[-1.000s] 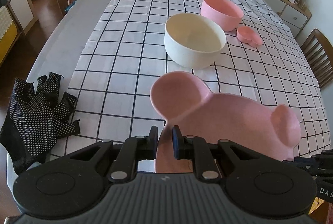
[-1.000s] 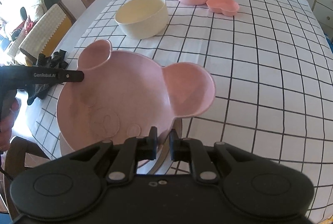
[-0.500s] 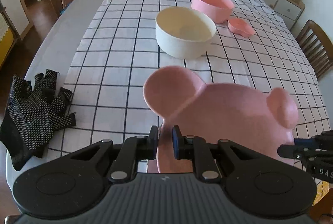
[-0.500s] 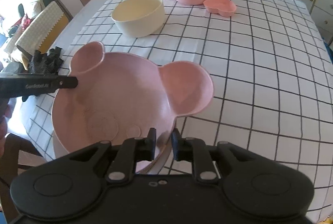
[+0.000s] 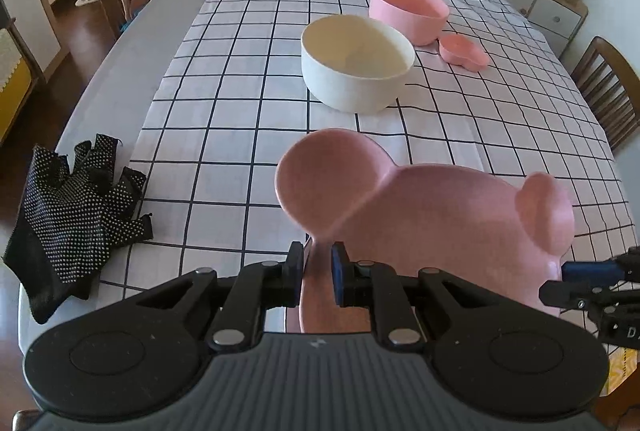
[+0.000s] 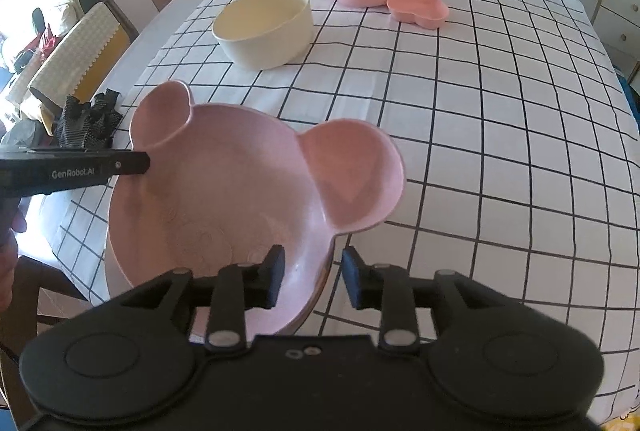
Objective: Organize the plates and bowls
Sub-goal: 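Lift the pink pig-shaped plate with both grippers and carry it toward the white plates, then lower the pig-shaped plate onto the white plates and open both grippers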
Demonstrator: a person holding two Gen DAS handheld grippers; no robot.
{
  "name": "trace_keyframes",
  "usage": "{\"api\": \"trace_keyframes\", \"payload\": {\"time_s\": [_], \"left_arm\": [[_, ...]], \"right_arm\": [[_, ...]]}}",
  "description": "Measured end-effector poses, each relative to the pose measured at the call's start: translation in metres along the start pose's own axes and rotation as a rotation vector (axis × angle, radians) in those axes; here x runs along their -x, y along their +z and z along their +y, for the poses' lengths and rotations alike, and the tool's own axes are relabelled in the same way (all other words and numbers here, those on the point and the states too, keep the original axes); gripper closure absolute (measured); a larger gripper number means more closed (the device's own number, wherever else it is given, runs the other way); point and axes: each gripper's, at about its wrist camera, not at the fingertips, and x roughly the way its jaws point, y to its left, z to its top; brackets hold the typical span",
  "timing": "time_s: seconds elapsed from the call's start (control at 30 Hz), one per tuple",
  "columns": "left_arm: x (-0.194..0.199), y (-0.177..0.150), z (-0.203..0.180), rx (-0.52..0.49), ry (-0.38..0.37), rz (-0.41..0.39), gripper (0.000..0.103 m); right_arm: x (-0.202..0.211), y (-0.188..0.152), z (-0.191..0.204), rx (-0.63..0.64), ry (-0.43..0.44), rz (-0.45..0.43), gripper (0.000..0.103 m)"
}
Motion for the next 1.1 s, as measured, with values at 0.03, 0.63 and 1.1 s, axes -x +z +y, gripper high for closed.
{"api": "trace_keyframes", "payload": {"time_s": [0.03, 0.63, 1.1], "left_arm": [[0.002, -0.001, 0.0, -0.002, 0.001, -0.002, 0.089], [0.043, 0.003, -0.027, -0.025, -0.066, -0.064, 0.088], [0.064, 0.017, -0.054, -0.048, -0.118, -0.118, 0.071]], "right_arm": [[0.002, 0.0, 0.0, 0.001, 0.001, -0.002, 0.07], [0.033, 0.001, 0.003, 0.034, -0.002, -0.064, 0.053], [0.065, 0.009, -0.005, 0.021, -0.021, -0.154, 0.034]]}}
